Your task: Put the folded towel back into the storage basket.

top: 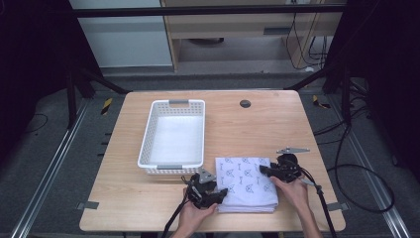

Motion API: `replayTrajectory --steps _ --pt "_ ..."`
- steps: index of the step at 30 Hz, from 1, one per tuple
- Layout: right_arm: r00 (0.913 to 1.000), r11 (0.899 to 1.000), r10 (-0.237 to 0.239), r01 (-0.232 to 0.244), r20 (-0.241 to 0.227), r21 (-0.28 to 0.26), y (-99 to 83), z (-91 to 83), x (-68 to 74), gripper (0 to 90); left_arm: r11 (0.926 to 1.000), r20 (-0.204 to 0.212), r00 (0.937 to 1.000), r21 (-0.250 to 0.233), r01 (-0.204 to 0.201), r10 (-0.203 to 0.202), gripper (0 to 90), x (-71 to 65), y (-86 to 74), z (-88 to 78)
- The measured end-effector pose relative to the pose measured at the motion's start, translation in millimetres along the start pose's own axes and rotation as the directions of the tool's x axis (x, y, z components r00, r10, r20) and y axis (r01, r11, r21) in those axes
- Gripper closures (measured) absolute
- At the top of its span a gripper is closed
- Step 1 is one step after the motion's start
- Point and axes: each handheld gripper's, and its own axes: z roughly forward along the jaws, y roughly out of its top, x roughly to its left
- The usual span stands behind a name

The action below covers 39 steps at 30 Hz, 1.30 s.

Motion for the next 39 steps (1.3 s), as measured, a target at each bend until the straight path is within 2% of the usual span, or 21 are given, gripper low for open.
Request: replayTrajectory --steps 6,9,15,23,27,29,32,34,39 --pt "0.9999 1.000 -0.013 0.013 0.002 -0.005 0.3 -0.2 2.7 66.0 0.9997 0.035 0.9991 0.001 0.024 -0.024 60.0 2.0 0.6 0.5" --pt "1.0000 1.000 -0.007 0.006 -0.004 -0.011 0.4 -0.6 3.8 69.4 0.9998 0.039 0.9991 0.001 0.019 -0.019 65.0 1.5 0.8 -0.1" --pt "0.9996 1.000 -0.024 0.025 0.014 -0.015 1.6 -0.9 6.1 71.8 0.9997 0.042 0.9988 -0.004 0.025 -0.025 70.3 0.1 1.3 -1.4" --pt "0.9979 0.998 -0.061 0.061 0.022 -0.024 5.0 -6.7 10.7 73.4 0.9993 0.053 0.9985 -0.034 0.016 -0.014 72.3 -0.8 4.1 -10.0" --pt "0.9977 0.996 -0.067 0.067 0.007 -0.061 7.6 -17.2 15.0 73.7 0.9983 0.073 0.9974 -0.057 0.005 -0.001 72.6 -3.9 8.1 -19.6" --pt "0.9981 0.996 -0.061 0.061 -0.003 -0.072 8.3 -22.5 17.0 73.7 0.9981 0.070 0.9975 -0.061 -0.004 0.008 72.6 -4.5 8.7 -22.0" --pt "0.9970 0.993 -0.077 0.075 -0.010 -0.088 9.7 -29.4 21.3 73.7 0.9972 0.064 0.9975 -0.070 -0.024 0.029 72.6 -4.7 7.4 -29.7" --pt "0.9966 0.992 -0.080 0.077 -0.021 -0.102 11.0 -33.7 25.1 73.7 0.9970 0.063 0.9976 -0.073 -0.024 0.028 72.7 -4.0 6.8 -32.6" --pt "0.9947 0.988 -0.102 0.100 -0.013 -0.118 13.4 -37.6 30.7 73.7 0.9962 0.057 0.9978 -0.082 -0.028 0.032 72.7 -4.1 7.5 -36.8"
